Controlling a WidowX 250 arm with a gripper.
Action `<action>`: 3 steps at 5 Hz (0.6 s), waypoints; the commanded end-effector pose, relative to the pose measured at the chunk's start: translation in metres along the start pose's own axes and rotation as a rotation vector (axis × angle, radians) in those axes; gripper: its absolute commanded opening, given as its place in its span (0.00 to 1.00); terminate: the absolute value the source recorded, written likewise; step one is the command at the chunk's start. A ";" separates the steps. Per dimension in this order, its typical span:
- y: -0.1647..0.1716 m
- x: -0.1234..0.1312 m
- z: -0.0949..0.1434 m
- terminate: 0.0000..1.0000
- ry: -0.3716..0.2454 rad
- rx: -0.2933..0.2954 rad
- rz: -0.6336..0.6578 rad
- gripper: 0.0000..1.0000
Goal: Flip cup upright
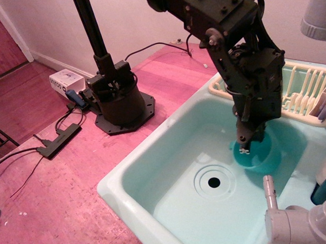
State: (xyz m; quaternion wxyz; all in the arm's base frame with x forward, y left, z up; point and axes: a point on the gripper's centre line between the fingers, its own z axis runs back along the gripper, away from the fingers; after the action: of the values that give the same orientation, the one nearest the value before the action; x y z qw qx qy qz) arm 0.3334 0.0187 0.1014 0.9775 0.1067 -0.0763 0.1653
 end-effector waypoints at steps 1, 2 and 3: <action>-0.013 -0.005 0.003 0.00 0.084 -0.237 0.163 0.00; -0.036 -0.022 0.015 0.00 0.245 -0.327 0.138 0.00; -0.036 -0.033 0.033 0.00 0.387 -0.332 0.112 0.00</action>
State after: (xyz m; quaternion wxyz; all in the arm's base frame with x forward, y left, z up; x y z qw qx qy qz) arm 0.2994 -0.0333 0.1235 0.9619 -0.0846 0.1359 0.2216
